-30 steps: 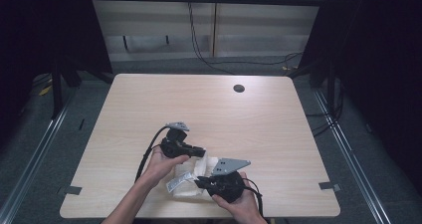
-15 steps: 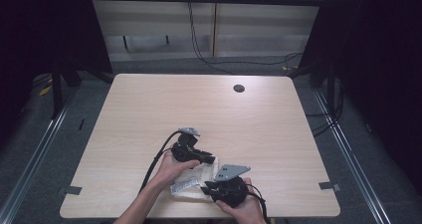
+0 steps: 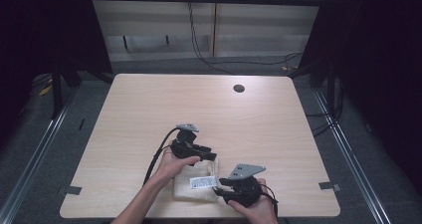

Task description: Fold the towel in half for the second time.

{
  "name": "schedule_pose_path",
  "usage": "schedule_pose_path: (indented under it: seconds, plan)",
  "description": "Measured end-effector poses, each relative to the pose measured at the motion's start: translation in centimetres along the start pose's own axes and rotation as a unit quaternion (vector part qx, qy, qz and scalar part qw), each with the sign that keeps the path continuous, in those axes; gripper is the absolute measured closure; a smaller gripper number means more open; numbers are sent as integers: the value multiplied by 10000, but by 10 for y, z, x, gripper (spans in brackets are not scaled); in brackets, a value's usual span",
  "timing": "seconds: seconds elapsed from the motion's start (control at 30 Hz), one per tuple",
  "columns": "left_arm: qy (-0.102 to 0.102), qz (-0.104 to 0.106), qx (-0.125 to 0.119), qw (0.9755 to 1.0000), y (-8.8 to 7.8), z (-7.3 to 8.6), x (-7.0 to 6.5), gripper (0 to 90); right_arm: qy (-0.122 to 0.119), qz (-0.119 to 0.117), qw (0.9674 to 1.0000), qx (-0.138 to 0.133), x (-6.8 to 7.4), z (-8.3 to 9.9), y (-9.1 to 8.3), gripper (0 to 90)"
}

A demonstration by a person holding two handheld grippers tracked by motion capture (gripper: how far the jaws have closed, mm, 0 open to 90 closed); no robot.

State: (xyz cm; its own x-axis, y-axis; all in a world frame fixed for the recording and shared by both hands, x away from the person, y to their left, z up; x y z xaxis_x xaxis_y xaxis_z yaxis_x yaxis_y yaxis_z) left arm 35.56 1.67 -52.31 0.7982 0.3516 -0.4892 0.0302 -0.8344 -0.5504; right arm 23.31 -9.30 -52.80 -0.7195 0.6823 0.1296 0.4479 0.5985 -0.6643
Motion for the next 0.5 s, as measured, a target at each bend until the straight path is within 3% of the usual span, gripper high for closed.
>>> schedule_pose_path:
  seconds: [0.13,0.27,0.37,0.5]
  plan:
    - [116,-97,54,9999,-4,1,1,520,161,115,9997,117,-5,5,0,573]
    - [173,-189,-84,9996,-13,-2,1,499,185,149,9995,200,-8,9,1,503]
    - [189,-309,-110,9993,-21,-2,0,463,241,190,9995,-1,-12,6,-7,465]
    - [262,-443,-72,9986,-29,0,-2,393,496,270,9977,-376,-22,-3,-18,425]
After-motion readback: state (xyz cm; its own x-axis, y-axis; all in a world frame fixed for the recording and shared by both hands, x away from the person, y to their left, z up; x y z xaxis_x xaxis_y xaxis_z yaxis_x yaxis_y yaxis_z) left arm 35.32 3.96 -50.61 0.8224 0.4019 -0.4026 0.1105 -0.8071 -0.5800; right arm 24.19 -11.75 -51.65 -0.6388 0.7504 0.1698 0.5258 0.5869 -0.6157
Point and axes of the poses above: each handheld gripper's, and its own axes: y roughly forward along the jaws, z roughly out of its underside, x roughly to its left, the point moved 7 cm from there along y, roughly forward along the jaws, and after that the axes turned 2 degrees about z, right-handed, at the moved point
